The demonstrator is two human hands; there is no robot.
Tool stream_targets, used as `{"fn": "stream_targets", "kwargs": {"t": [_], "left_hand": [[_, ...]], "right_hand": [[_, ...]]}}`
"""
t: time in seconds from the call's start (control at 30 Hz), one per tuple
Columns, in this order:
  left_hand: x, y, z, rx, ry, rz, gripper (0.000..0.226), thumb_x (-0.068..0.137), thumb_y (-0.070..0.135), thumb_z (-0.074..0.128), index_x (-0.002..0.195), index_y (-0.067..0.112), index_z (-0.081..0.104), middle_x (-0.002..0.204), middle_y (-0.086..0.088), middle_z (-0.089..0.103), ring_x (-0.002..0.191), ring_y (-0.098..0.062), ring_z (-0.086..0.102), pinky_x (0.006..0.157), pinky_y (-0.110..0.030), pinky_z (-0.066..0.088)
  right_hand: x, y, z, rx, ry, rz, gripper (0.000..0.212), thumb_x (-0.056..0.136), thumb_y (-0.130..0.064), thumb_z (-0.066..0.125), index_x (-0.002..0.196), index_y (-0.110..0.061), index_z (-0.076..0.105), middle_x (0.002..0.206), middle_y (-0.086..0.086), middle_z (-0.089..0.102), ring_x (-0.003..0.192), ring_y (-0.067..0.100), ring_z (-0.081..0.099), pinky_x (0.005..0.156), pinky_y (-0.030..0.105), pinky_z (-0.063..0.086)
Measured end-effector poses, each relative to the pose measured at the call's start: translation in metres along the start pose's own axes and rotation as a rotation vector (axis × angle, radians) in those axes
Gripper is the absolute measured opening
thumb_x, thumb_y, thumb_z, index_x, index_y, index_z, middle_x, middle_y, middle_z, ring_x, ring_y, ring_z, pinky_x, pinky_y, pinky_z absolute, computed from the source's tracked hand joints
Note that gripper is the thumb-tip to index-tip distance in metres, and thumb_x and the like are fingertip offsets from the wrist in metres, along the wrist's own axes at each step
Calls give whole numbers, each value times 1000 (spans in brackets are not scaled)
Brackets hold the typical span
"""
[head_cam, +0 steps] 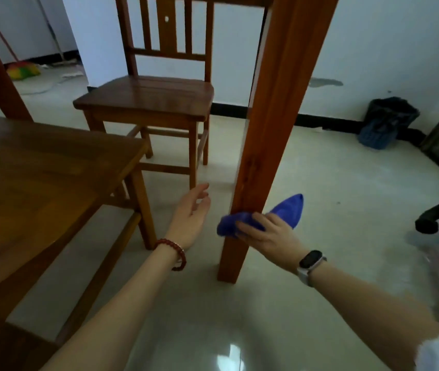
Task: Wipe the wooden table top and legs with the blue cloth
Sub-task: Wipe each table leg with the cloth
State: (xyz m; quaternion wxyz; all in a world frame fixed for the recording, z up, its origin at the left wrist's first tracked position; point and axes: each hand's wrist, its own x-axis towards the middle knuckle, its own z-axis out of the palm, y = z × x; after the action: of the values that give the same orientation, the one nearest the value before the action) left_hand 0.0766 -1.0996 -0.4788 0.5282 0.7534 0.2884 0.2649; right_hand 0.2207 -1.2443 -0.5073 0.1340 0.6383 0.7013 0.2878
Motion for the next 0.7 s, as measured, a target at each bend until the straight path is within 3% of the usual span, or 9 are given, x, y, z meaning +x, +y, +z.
{"fn": "stream_targets", "kwargs": {"t": [0.07, 0.1, 0.2, 0.3, 0.37, 0.47, 0.53, 0.57, 0.7], "left_hand": [[-7, -19, 0, 16, 7, -49, 36, 95, 30, 38, 131, 31, 38, 134, 1, 45, 121, -17, 46, 98, -35, 41], [-11, -27, 0, 19, 10, -71, 36, 95, 30, 38, 132, 30, 39, 134, 1, 44, 121, -18, 46, 99, -36, 41], [-15, -47, -4, 4, 38, -126, 35, 95, 28, 40, 130, 29, 40, 133, 0, 46, 120, -20, 47, 100, -42, 42], [-16, -62, -5, -12, 94, -172, 34, 95, 30, 39, 129, 26, 42, 132, -3, 49, 117, -21, 50, 99, -45, 43], [-17, -69, -5, -34, 122, -213, 33, 95, 29, 38, 127, 24, 44, 130, -4, 50, 114, -20, 52, 97, -43, 44], [-19, -77, -7, -115, 106, -274, 33, 96, 25, 38, 128, 21, 43, 126, -3, 50, 107, -18, 54, 94, -38, 46], [-21, -80, -8, -171, 55, -313, 35, 96, 24, 39, 130, 20, 40, 124, -2, 47, 106, -18, 53, 90, -35, 47], [-22, -81, -9, -194, 33, -339, 36, 95, 23, 40, 131, 20, 39, 123, -2, 45, 105, -18, 53, 88, -33, 47], [-23, -85, -13, -222, -16, -476, 45, 93, 26, 45, 135, 21, 32, 132, -5, 41, 109, -20, 49, 85, -34, 45]], "right_hand": [[0, -22, 11, 69, -353, -135, 44, 85, -8, 48, 126, -23, 53, 141, -1, 42, 125, 31, 40, 94, 39, 41], [1, -30, 12, 135, -421, -147, 44, 87, -8, 49, 129, -21, 50, 143, 0, 38, 127, 32, 37, 96, 39, 38], [3, -28, 0, 180, -78, -82, 53, 64, -14, 72, 115, -27, 60, 126, -2, 55, 108, 26, 54, 81, 35, 50], [12, -10, -15, 172, 371, 115, 48, 74, -12, 57, 120, -23, 47, 127, 4, 42, 108, 27, 43, 85, 42, 46], [18, -6, -5, 179, 446, 334, 45, 79, -11, 53, 122, -22, 44, 125, 4, 39, 108, 29, 39, 86, 43, 41], [15, -34, 27, 131, 11, 148, 54, 68, -16, 68, 120, -25, 55, 127, 1, 50, 109, 30, 45, 83, 42, 47], [7, -67, 50, 262, -345, 27, 46, 82, -15, 59, 127, -23, 50, 137, 2, 44, 119, 31, 40, 93, 40, 39], [5, -79, 57, 364, -441, 88, 45, 88, -12, 49, 132, -21, 44, 140, 3, 39, 122, 30, 36, 96, 39, 35], [18, -87, 43, 769, -122, 384, 36, 85, -13, 59, 120, -11, 49, 125, 10, 47, 101, 28, 55, 81, 34, 49]]}}
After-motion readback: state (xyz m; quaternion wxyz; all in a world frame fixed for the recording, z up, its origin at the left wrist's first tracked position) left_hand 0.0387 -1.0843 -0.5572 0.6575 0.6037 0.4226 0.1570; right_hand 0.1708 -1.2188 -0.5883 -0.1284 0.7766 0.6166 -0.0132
